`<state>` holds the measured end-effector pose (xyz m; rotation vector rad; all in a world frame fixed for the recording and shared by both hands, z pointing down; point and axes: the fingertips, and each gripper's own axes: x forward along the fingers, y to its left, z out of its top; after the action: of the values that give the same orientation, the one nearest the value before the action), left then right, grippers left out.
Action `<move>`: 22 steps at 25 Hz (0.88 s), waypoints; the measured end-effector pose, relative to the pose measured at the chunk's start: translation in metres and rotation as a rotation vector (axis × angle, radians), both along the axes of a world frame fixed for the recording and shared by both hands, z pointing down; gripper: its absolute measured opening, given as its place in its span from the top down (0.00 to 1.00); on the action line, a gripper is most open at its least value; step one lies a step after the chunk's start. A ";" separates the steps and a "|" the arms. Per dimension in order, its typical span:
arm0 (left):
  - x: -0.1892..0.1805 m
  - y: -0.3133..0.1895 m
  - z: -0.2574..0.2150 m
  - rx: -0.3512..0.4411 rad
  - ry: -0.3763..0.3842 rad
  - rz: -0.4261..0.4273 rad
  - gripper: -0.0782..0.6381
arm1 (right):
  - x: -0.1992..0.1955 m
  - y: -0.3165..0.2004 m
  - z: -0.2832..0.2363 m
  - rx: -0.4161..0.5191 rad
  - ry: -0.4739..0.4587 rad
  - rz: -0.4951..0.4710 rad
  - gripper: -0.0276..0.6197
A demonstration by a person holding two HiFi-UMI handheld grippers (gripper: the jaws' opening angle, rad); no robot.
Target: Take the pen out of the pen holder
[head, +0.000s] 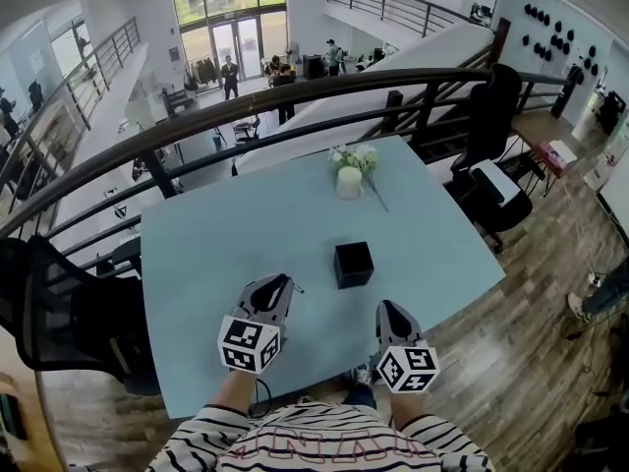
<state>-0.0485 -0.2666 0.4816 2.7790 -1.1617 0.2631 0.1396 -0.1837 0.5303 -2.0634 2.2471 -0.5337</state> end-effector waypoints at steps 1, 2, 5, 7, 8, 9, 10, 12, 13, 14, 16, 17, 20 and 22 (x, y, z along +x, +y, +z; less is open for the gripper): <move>-0.003 0.004 0.002 0.001 -0.008 0.000 0.81 | -0.001 0.003 0.001 -0.001 0.001 0.004 0.91; -0.005 0.008 0.003 0.002 -0.013 0.001 0.81 | -0.002 0.007 0.002 -0.002 0.003 0.008 0.91; -0.012 0.017 0.007 -0.010 0.011 -0.002 0.81 | -0.007 0.016 0.005 -0.006 0.006 0.017 0.91; -0.018 0.022 0.009 -0.020 0.026 -0.006 0.81 | -0.011 0.021 0.006 -0.010 0.010 0.019 0.91; -0.020 0.025 0.010 -0.023 0.031 -0.006 0.81 | -0.013 0.024 0.006 -0.012 0.012 0.019 0.91; -0.021 0.028 0.010 -0.025 0.035 -0.006 0.81 | -0.014 0.027 0.006 -0.014 0.014 0.020 0.91; -0.022 0.031 0.010 -0.026 0.040 -0.006 0.81 | -0.015 0.030 0.006 -0.017 0.016 0.022 0.91; -0.022 0.036 0.011 -0.026 0.044 -0.005 0.81 | -0.014 0.035 0.006 -0.020 0.019 0.027 0.91; -0.023 0.039 0.012 -0.027 0.046 -0.005 0.81 | -0.014 0.038 0.007 -0.021 0.021 0.029 0.91; -0.023 0.042 0.014 -0.028 0.046 -0.005 0.81 | -0.014 0.040 0.007 -0.021 0.021 0.031 0.91; -0.025 0.048 0.017 -0.031 0.045 -0.006 0.81 | -0.016 0.045 0.009 -0.022 0.023 0.034 0.91; -0.027 0.051 0.018 -0.032 0.045 -0.007 0.81 | -0.017 0.047 0.010 -0.025 0.025 0.036 0.91; -0.032 0.057 0.020 -0.034 0.052 -0.009 0.81 | -0.020 0.053 0.012 -0.032 0.032 0.042 0.91; -0.034 0.061 0.021 -0.034 0.053 -0.012 0.81 | -0.020 0.055 0.013 -0.033 0.035 0.044 0.92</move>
<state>-0.0821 -0.2058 0.5028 2.7313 -1.1498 0.2057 0.1193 -0.1284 0.5431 -2.1492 2.2212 -0.5396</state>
